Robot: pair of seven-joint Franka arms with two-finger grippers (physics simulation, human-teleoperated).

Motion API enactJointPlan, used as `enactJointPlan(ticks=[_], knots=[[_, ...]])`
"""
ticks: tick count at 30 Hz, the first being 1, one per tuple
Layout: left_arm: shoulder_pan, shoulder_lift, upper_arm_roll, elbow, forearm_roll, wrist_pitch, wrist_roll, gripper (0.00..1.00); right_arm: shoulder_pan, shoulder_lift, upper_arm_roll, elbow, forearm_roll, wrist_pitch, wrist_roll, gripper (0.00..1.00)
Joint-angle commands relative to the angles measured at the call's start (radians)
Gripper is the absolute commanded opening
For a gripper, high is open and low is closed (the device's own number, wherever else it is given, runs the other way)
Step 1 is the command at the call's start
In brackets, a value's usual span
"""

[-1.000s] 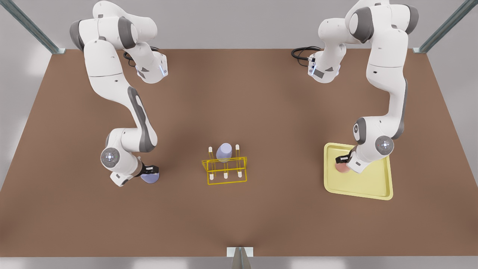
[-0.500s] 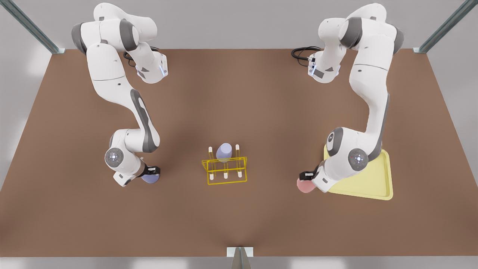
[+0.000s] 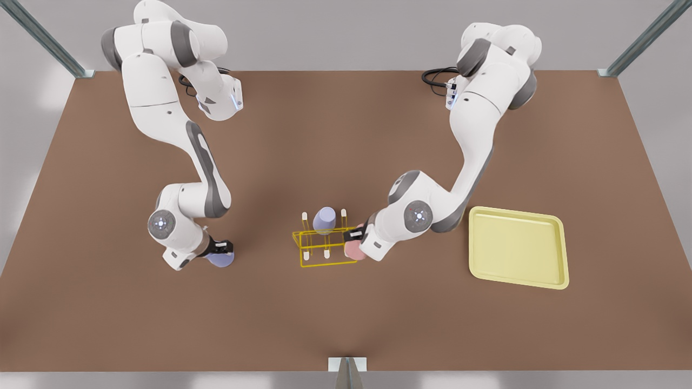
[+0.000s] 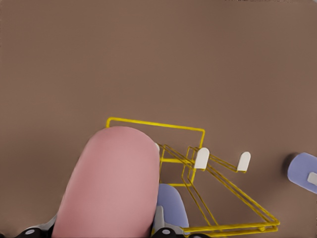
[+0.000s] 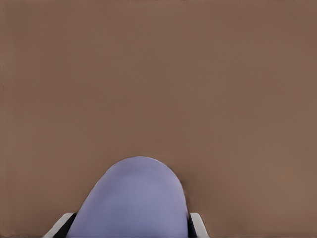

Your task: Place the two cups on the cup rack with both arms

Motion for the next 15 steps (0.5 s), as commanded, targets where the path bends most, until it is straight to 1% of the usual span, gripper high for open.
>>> enactJointPlan(ticks=[1, 7, 9, 11, 12, 13, 14, 15], knots=[[-0.002, 0.002, 0.0, 0.005, 0.001, -0.008, -0.436, 0.83, 0.005, -0.016, 0.023, 0.005, 0.072, -0.053, 0.004, 0.83], [-0.016, 0.019, 0.0, 0.045, 0.002, -0.005, -0.464, 0.83, 0.006, -0.077, 0.091, 0.045, 0.204, -0.108, 0.018, 0.83], [-0.018, 0.03, 0.0, 0.062, 0.002, -0.002, -0.467, 0.83, 0.006, -0.094, 0.114, 0.053, 0.218, -0.122, 0.035, 0.83], [-0.039, 0.039, 0.01, 0.076, 0.002, -0.002, -0.481, 0.83, 0.006, -0.099, 0.117, 0.067, 0.232, -0.131, 0.031, 0.83], [-0.051, 0.039, 0.02, 0.081, 0.002, -0.002, -0.488, 0.87, 0.006, -0.099, 0.117, 0.076, 0.246, -0.142, 0.031, 0.83], [-0.053, 0.039, 0.02, 0.081, 0.002, -0.004, -0.491, 1.0, 0.006, -0.099, 0.117, 0.079, 0.258, -0.143, 0.033, 0.83], [-0.03, 0.031, 0.022, 0.081, 0.004, -0.013, -0.488, 1.0, 0.006, -0.099, 0.117, 0.085, 0.273, -0.143, 0.031, 0.83], [0.036, 0.012, 0.019, 0.081, 0.039, -0.066, -0.476, 1.0, 0.006, -0.099, 0.117, 0.097, 0.309, -0.15, 0.033, 0.83]])
